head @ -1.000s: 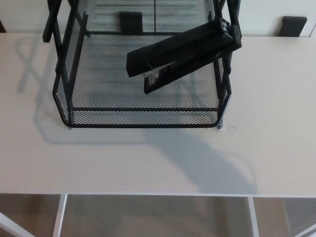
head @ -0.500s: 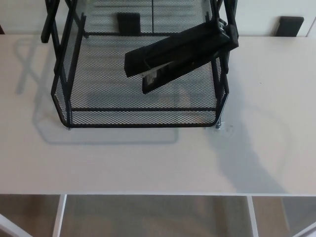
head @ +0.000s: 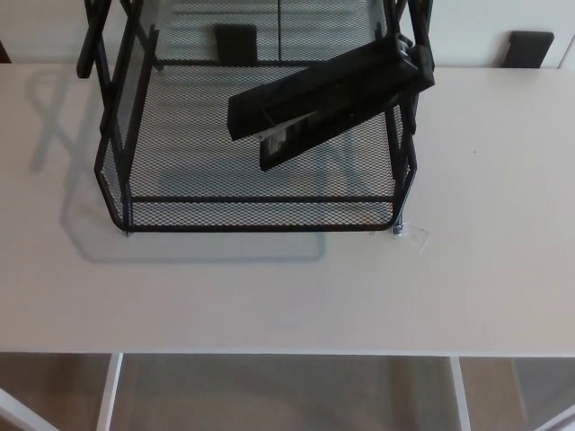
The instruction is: The robot walks towards a desk on which a file tray is kept in the middle and a stapler is kept to its right. The robot lifts the stapler using its right hand and places it on the file tray.
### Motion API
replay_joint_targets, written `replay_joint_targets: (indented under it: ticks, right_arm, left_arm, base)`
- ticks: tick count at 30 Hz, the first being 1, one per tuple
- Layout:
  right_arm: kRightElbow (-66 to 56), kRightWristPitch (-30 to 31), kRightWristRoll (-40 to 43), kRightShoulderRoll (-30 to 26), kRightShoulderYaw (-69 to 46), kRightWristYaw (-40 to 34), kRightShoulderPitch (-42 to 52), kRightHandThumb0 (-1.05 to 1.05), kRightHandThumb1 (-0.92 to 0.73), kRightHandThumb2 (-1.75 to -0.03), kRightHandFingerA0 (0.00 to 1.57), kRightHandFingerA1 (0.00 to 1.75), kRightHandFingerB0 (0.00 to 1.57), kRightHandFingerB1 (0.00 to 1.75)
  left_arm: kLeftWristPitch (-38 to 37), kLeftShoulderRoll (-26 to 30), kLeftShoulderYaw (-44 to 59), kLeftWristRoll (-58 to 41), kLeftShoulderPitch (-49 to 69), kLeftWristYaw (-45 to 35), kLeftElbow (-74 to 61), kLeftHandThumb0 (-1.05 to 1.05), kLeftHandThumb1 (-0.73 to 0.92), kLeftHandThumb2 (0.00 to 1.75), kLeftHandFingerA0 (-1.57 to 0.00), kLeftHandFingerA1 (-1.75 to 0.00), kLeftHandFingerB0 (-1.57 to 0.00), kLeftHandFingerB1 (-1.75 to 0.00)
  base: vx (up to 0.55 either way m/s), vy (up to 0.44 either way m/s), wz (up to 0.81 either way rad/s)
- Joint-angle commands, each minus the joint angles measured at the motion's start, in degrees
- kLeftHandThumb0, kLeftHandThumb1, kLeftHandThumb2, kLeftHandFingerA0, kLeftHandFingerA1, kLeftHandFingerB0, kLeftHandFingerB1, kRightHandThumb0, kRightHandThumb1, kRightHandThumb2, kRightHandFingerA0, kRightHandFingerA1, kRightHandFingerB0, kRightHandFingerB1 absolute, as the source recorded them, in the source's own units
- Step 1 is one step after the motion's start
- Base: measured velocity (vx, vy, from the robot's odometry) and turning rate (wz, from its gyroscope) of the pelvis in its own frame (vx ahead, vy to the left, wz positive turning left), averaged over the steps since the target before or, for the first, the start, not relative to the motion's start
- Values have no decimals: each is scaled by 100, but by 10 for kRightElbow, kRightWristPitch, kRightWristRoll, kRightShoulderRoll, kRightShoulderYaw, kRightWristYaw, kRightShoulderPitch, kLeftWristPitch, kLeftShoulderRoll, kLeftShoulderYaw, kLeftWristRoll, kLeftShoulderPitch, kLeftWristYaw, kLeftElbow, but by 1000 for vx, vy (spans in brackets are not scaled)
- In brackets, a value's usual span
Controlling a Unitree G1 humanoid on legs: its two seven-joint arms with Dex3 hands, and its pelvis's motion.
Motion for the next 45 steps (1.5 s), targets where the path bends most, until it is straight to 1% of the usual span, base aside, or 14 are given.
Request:
replay_joint_targets:
  ticks: [1, 2, 3, 4, 8, 9, 11, 12, 14, 15, 16, 37, 39, 45]
  right_arm:
    - [294, -169, 209, 138, -177, -198, 145, -79, -57, -94, 25, 58, 4, 37]
    - [313, -173, 218, 152, -181, -209, 139, -79, -57, -95, 25, 59, 4, 37]
    - [326, -186, 216, 162, -175, -215, 142, -75, -56, -97, 29, 61, 1, 38]
    - [325, -182, 213, 171, -170, -210, 148, -76, -57, -95, 30, 60, 4, 38]
    - [351, -189, 216, 184, -162, -192, 155, -81, -54, -93, 20, 59, 3, 28]
    - [355, -190, 214, 183, -158, -193, 155, -78, -69, -60, 17, 54, 2, 30]
    - [364, -175, 205, 181, -146, -199, 156, -79, -54, -95, 14, 57, 3, 29]
    - [368, -154, 212, 183, -149, -193, 155, -80, -54, -93, 13, 58, 5, 32]
    - [412, -125, 226, 175, -156, -196, 143, -75, -51, -89, 14, 54, 4, 31]
    - [416, -110, 223, 173, -150, -193, 144, -75, -66, -60, 24, 63, 3, 31]
    - [397, -109, 218, 181, -141, -193, 155, -74, -50, -88, 19, 60, 4, 31]
    - [433, -157, 235, 140, 93, -161, 190, -77, -48, -90, 5, 49, 0, 24]
    - [433, -161, 249, 134, 104, -131, 193, -80, -62, -60, 3, 41, 1, 31]
    - [412, -159, 255, 124, 155, -115, 203, -81, -50, -91, 0, 40, 9, 19]
  left_arm:
    - [0, 1, 20, -17, 0, 5, -2, -49, 80, 64, -31, -34, -27, -31]
    - [-3, 2, 16, -15, 2, -1, -2, -26, 58, 108, -10, -49, -10, -48]
    - [-2, 5, 10, -9, 3, 1, -4, -52, 80, 65, -28, -32, -29, -32]
    - [-2, 5, 18, -18, 5, -3, -7, -27, 57, 107, -10, -49, -9, -48]
    - [-15, 9, 12, -10, 9, -3, -1, -26, 58, 108, -10, -49, -9, -48]
    - [-14, 9, 10, -9, 10, -1, -2, -51, 83, 65, -30, -33, -25, -30]
    - [-15, 10, 6, -3, 9, 1, -3, -51, 82, 64, -28, -32, -29, -31]
    - [-12, 9, 11, -9, 8, -1, -3, -26, 59, 108, -10, -49, -9, -48]
    - [-9, 9, 6, -3, 8, 4, -4, -26, 58, 108, -11, -49, -10, -48]
    - [-15, 10, 1, 2, 11, 6, -7, -50, 83, 65, -30, -33, -27, -31]
    - [-15, 11, -5, 9, 10, 10, -6, -51, 84, 65, -32, -34, -29, -31]
    - [-9, 15, -18, 16, -7, 8, 7, -51, 84, 65, -36, -35, -27, -30]
    - [-9, 14, -17, 15, -8, 6, 9, -52, 84, 65, -36, -35, -26, -30]
    - [-8, 16, -19, 17, -9, 4, 1, -53, 84, 65, -35, -34, -23, -29]
  base:
    - [0, 0, 0]
    - [0, 0, 0]
    - [0, 0, 0]
    - [0, 0, 0]
    - [0, 0, 0]
    - [0, 0, 0]
    - [0, 0, 0]
    - [0, 0, 0]
    - [0, 0, 0]
    - [0, 0, 0]
    - [0, 0, 0]
    - [0, 0, 0]
    - [0, 0, 0]
    - [0, 0, 0]
